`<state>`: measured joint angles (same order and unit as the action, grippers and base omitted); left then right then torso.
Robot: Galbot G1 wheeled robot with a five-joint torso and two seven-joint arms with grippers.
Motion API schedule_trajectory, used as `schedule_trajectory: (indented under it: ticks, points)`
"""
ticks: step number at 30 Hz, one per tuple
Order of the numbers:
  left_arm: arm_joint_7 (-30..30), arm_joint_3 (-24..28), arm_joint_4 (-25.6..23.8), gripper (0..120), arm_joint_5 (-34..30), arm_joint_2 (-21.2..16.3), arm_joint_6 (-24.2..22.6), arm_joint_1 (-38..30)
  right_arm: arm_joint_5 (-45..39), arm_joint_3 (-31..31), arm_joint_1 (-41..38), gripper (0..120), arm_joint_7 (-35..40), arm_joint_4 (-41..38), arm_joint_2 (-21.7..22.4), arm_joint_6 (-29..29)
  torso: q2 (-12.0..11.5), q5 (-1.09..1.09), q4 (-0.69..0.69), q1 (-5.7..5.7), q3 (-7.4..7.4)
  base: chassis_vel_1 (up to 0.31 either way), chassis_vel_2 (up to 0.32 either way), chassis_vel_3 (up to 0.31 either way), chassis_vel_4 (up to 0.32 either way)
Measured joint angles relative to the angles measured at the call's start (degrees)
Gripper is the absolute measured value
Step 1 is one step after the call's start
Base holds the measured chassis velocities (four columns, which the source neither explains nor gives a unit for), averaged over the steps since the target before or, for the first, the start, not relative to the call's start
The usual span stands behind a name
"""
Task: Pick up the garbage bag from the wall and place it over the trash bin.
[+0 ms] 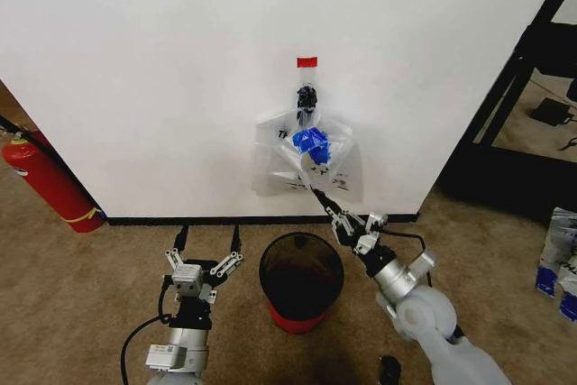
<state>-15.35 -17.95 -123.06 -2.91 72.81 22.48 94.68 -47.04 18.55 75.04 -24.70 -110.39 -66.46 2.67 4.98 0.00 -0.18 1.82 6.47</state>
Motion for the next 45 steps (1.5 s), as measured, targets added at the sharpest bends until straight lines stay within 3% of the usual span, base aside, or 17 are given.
schedule_trajectory:
  ticks: [27, 45]
  points:
    - [0.02, -0.01, -0.65, 100, -0.16, -0.21, 0.54, 0.5, 8.07, 3.47, 10.93, 0, -3.9, -3.2, 1.28, 3.49, 0.0, 0.0, 0.0, 0.0, 0.0, 0.0, 0.0, 0.0, 0.0]
    - [0.01, 0.12, -0.02, 100, -0.65, -0.35, 0.58, -0.28, 14.45, 4.83, 13.08, 0, -6.46, -2.65, 1.0, 6.57, 0.0, 0.0, 0.0, 0.01, 0.0, 0.0, 0.0, 0.0, 0.0]
